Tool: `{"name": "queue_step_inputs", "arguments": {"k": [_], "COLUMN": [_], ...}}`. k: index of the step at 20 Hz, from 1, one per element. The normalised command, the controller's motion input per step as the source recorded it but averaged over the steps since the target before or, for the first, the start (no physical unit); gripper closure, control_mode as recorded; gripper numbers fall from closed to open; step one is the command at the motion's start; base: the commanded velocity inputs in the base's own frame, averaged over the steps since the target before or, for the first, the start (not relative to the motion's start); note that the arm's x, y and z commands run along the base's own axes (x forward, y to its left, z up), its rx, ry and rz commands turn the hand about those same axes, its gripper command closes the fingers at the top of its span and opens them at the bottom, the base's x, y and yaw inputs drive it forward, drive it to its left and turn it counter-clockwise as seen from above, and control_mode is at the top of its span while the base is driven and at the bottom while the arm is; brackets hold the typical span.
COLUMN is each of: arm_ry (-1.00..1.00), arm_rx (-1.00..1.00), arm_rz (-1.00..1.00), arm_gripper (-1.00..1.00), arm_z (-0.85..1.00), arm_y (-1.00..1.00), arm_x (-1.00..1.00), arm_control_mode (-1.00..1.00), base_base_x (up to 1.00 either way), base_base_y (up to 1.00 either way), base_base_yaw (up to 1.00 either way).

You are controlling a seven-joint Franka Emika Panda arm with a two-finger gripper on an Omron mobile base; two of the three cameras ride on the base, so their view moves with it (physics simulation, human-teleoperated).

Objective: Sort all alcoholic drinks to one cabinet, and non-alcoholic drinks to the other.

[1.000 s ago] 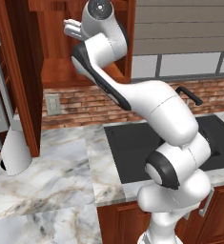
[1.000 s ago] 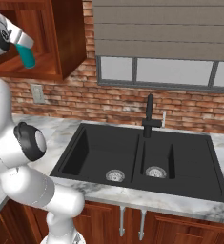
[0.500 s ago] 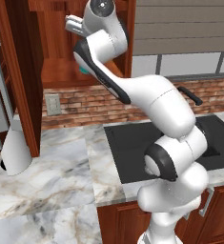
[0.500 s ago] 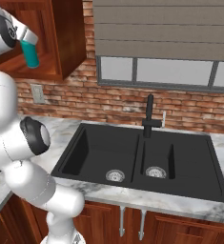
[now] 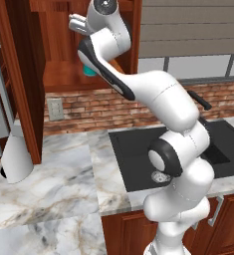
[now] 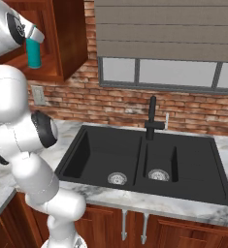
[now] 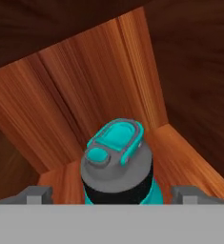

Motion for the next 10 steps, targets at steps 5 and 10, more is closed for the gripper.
{"name": "queue_step_inputs", "arguments": {"k": [5,10], "arm_ry": [0.0,0.0], "arm_rx": [0.0,0.0], "arm_rz": [0.0,0.0], "arm_gripper": [-1.0,-1.0], "arm_z": [-0.18,-0.18], "arm_y": [0.11,0.2], "arm_x": [0.06,0.0], "arm_control_mode": [-1.0,-1.0], "base_base_x": [0.0,0.0], "base_base_y": [0.0,0.0], "base_base_yaw": [0.0,0.0]}}
